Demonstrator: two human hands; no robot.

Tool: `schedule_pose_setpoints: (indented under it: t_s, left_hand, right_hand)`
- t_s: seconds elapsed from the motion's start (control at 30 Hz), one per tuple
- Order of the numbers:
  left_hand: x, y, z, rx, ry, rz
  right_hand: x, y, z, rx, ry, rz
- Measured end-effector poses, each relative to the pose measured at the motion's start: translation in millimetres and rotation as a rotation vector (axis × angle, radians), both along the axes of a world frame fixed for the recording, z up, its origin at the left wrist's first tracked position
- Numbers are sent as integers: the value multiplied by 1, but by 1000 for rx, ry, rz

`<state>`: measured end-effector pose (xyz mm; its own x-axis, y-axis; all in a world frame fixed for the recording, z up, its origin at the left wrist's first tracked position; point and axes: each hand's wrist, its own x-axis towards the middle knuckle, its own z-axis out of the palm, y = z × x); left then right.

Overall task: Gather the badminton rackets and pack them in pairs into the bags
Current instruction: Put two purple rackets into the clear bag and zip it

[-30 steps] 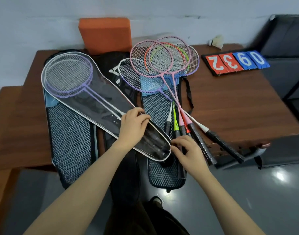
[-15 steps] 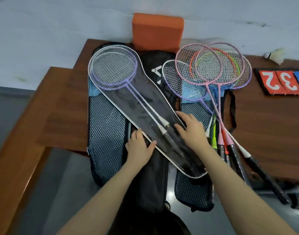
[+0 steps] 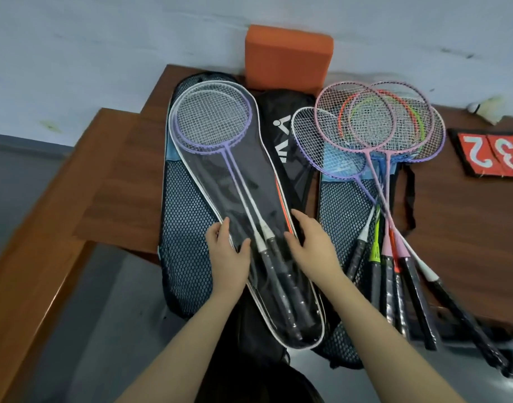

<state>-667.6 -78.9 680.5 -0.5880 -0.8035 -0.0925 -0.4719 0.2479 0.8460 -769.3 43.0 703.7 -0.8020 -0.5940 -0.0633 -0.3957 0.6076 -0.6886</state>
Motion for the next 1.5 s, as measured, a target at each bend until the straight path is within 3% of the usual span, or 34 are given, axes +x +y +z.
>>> schedule_pose_setpoints:
  t_s: [0.2, 0.43, 0.6, 0.77, 0.9, 1.13, 1.27, 1.4, 1.5]
  left_hand:
    - [16, -9, 33, -18, 46, 147]
    - [46, -38, 64, -200, 163, 171]
    - [55, -84, 72, -288, 267, 107]
    - [60, -168, 69, -345, 223, -63]
    - [61, -245, 51, -395, 86, -180]
    - [77, -291, -8, -228, -299, -317]
    - [75, -289, -10, -317, -477, -316]
    - [70, -273, -11, -433, -394, -480]
    - [59, -259, -15, -483, -382, -646]
  right_hand:
    - [14, -18, 14, -95, 71, 12]
    - [50, -44, 33, -283, 107, 59]
    - [63, -85, 45, -335, 177, 62]
    - [79, -155, 39, -311, 202, 8]
    - [87, -216, 26, -191, 205, 33]
    - [99, -252, -25, 251, 179, 119]
    - [97, -246, -36, 177, 235, -41]
    - [79, -231, -34, 262, 186, -373]
    - [67, -223, -40, 380, 124, -442]
